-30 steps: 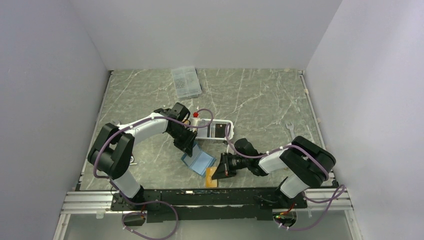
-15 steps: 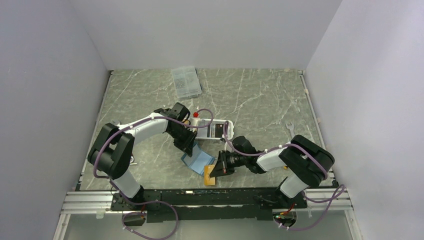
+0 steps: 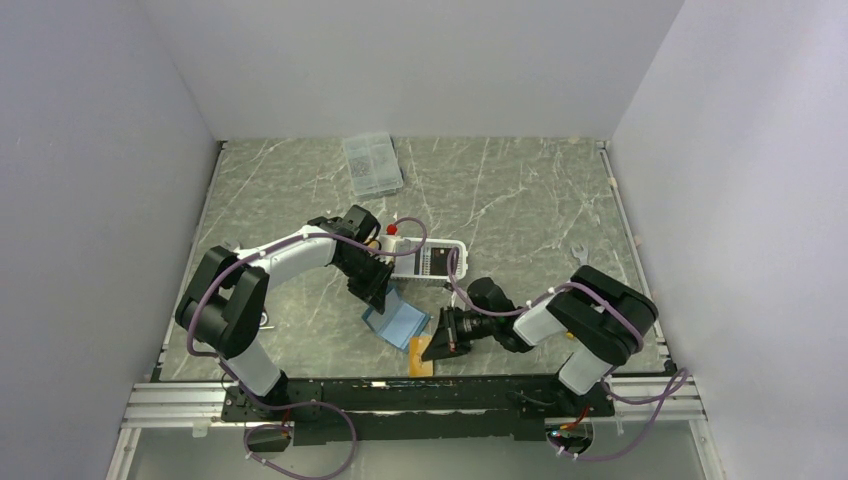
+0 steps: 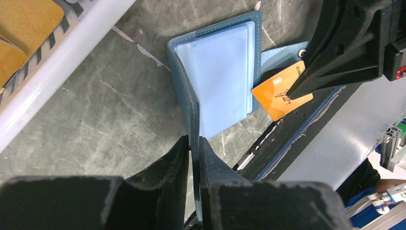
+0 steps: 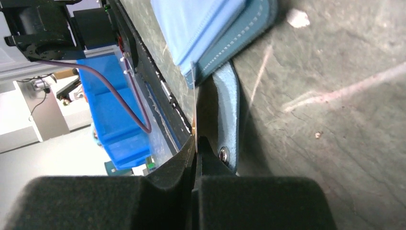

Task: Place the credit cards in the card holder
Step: Open the card holder at the center of the board.

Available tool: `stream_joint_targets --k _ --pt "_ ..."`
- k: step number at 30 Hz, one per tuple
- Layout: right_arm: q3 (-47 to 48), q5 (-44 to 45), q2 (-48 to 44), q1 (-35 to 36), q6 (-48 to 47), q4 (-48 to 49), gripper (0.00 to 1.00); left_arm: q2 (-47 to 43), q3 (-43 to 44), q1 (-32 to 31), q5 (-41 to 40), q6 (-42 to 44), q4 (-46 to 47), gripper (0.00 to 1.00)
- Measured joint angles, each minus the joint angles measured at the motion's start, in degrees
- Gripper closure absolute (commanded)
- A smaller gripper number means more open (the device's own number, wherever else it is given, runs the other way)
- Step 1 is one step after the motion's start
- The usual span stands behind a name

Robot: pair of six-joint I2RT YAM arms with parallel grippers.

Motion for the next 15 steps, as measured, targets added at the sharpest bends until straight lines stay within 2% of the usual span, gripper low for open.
stream_joint_targets --k 6,15 --pt "-1.8 -2.8 4.4 0.0 3.7 7.8 1.0 0.0 0.0 0.0 0.4 0.0 0.1 0.83" --pt "-1.8 -3.4 5.1 -0.1 4.4 9.5 1.0 0.0 0.0 0.0 0.5 0.0 0.1 0.84"
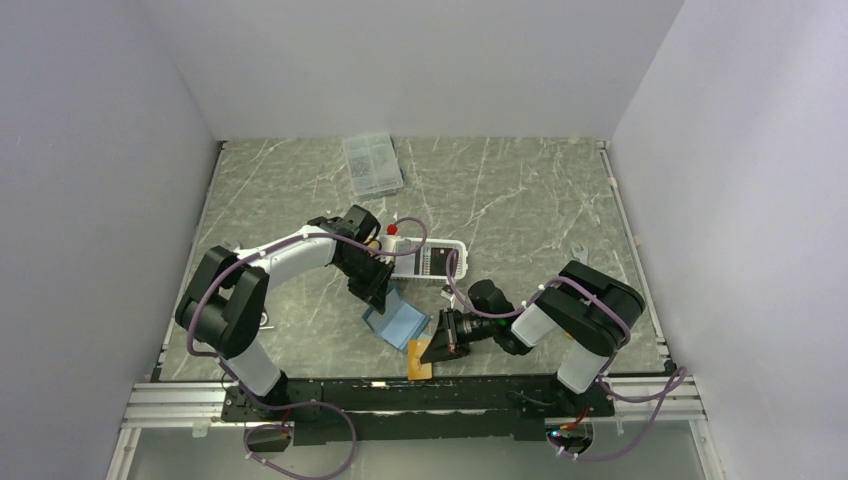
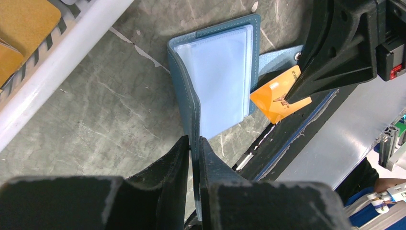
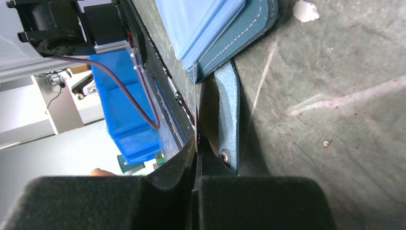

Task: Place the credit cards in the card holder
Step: Open the card holder at the center of the board.

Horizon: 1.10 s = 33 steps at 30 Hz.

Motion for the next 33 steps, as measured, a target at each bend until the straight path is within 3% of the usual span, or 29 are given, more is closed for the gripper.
stream_joint_targets --k 24,33 --pt "2.0 -0.1 0.3 -1.5 -0.8 -1.5 1.0 0.0 0.0 0.0 0.4 0.0 0.0 0.85" --pt "-0.6 -0.1 -4.3 -1.6 -2.8 -4.4 1.0 0.0 0.0 0.0 0.4 0.2 0.0 0.86"
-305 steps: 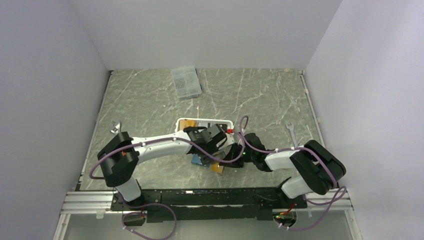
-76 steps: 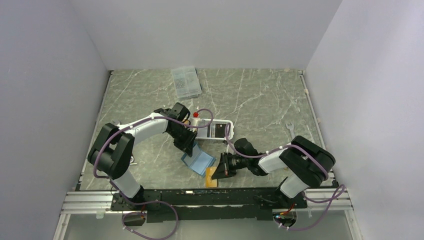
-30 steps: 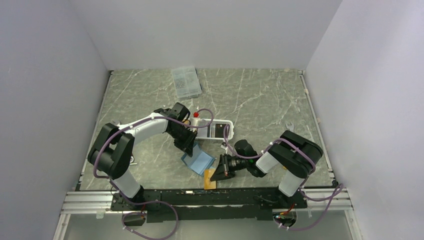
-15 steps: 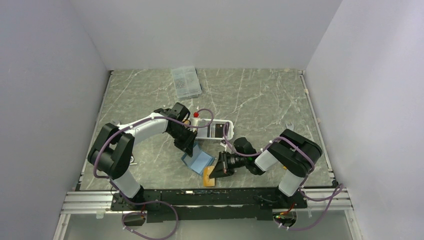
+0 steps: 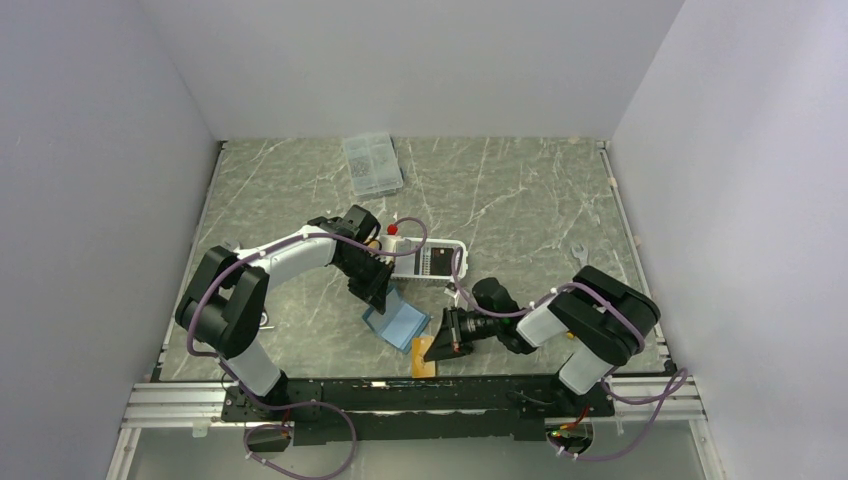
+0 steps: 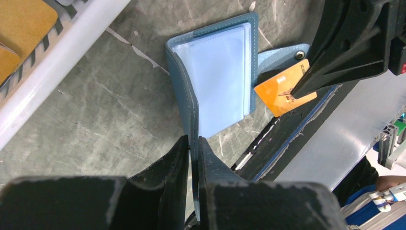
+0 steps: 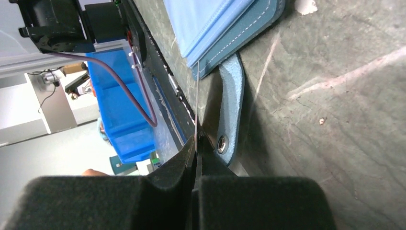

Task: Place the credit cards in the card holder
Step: Open the card holder at the center of the board.

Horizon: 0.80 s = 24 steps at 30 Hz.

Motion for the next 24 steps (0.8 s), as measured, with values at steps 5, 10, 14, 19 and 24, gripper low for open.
stream_joint_targets --k 5,10,14,19,24 --pt "0.6 -0.1 -0.3 0.0 -1.1 -1.3 1.0 0.0 0.0 0.0 0.0 0.0 0.0 0.86" --pt "2.6 -0.2 1.1 0.0 -1.7 -1.7 1.0 0.0 0.0 0.0 0.0 0.0 0.0 0.86" --pt "3.0 -0.3 2.4 0.0 -1.7 -1.4 1.0 0.0 0.0 0.0 0.0 0.0 0.0 0.86" --pt "3.0 -0.7 3.1 0.0 -1.6 -0.8 1.0 0.0 0.0 0.0 0.0 0.0 0.0 0.86" --pt "3.0 -1.1 3.5 0.0 -1.6 -0.2 1.0 0.0 0.0 0.0 0.0 0.0 0.0 0.86"
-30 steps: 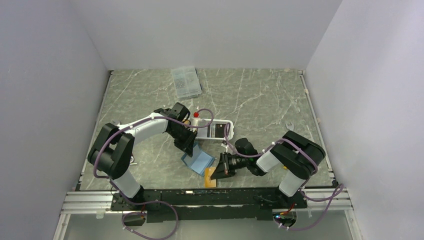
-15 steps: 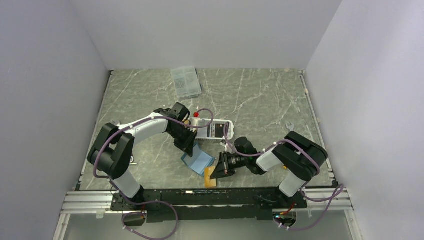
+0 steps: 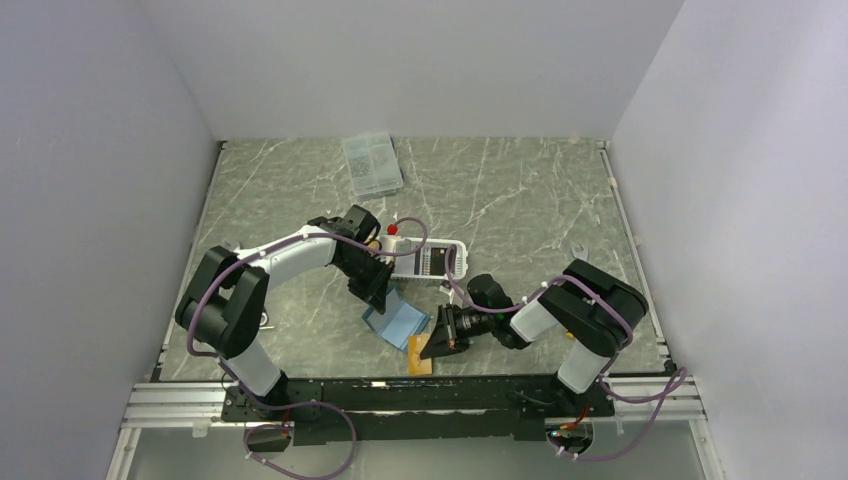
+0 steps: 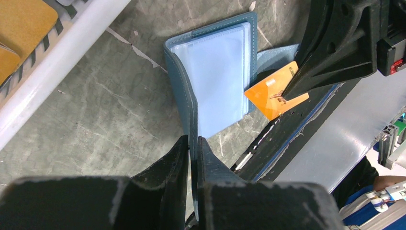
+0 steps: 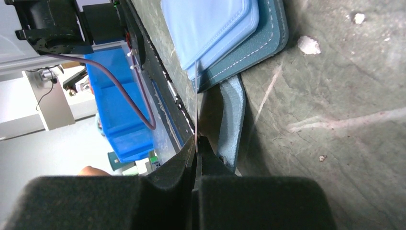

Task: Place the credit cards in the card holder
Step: Open the card holder at the center of the board.

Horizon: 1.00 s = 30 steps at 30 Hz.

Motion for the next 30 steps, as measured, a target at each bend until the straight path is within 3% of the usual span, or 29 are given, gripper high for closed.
stream_joint_targets --k 30 --pt "3.5 -0.6 2.2 -0.1 0.2 -0.3 1.0 0.0 0.0 0.2 0.2 0.1 0.0 0.88"
